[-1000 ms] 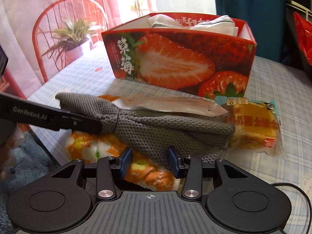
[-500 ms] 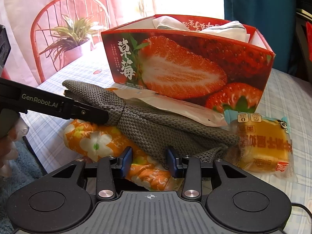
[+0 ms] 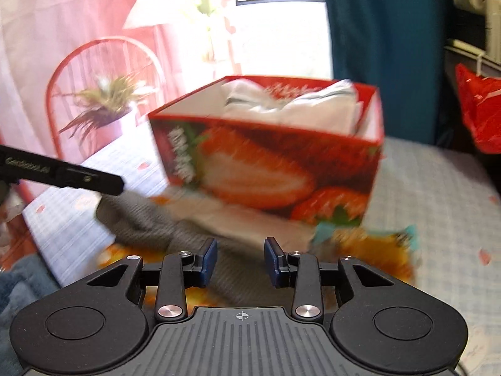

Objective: Organize soft objects

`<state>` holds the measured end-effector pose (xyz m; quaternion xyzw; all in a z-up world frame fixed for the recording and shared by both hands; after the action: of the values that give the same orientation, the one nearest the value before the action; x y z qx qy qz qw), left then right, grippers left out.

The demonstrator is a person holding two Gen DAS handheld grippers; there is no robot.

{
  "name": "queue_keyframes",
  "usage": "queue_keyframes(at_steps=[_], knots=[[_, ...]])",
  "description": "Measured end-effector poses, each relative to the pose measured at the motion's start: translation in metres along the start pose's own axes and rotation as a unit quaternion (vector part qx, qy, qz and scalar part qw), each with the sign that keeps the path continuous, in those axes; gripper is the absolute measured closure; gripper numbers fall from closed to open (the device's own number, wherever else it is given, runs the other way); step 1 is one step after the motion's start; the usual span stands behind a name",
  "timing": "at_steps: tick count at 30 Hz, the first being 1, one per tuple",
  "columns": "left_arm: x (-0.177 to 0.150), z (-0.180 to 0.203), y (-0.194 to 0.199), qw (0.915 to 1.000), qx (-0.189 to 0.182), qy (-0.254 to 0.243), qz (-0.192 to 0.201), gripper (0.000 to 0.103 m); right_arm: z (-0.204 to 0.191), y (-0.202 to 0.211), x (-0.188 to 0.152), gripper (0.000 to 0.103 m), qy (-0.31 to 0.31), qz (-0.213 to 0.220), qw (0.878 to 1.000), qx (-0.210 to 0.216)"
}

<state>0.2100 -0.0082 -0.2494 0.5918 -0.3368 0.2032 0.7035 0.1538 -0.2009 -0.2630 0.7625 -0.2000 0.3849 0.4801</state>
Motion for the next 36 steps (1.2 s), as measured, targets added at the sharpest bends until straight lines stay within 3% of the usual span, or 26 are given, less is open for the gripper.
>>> queue_keyframes(at_steps=[7,14,24,26,28,32,36], knots=[[0.013,0.011,-0.026,0.999,0.031,-0.017,0.027,0.05,0.018,-0.025,0.002,0.071,0.023,-0.034,0.999,-0.025],[-0.013,0.006,-0.054,0.9992,0.039,-0.002,-0.007,0.051,0.012,-0.047,-0.008,0.067,0.052,-0.06,0.996,-0.036],[-0.012,-0.002,-0.055,0.9992,0.039,0.0,0.004,0.051,0.026,-0.059,0.01,0.067,0.046,-0.035,0.997,-0.057],[-0.005,-0.001,-0.055,0.9994,0.032,-0.01,0.009,0.051,0.033,-0.057,0.015,0.071,0.029,-0.022,0.998,-0.054],[0.002,0.005,-0.053,0.9992,0.019,-0.032,0.018,0.051,0.038,-0.057,0.019,0.083,0.016,-0.014,0.999,-0.048],[0.018,0.025,-0.056,0.9928,0.014,-0.116,0.027,0.051,0.044,-0.058,0.027,0.085,0.001,-0.003,0.999,-0.037],[0.034,0.038,-0.068,0.9902,-0.011,-0.138,0.02,0.051,0.047,-0.058,0.029,0.085,-0.006,0.008,0.999,-0.039]])
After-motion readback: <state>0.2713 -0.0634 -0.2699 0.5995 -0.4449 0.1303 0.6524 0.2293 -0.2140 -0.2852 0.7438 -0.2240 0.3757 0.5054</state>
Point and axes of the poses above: each gripper's, at about its wrist camera, not at the fingertips, and y roughly against the way its jaws point, z to its right, x to its top, the point moved 6 cm from there along -y, roughly the way its jaws point, and after that the axes turned 9 degrees about x, right-handed, at the moved point
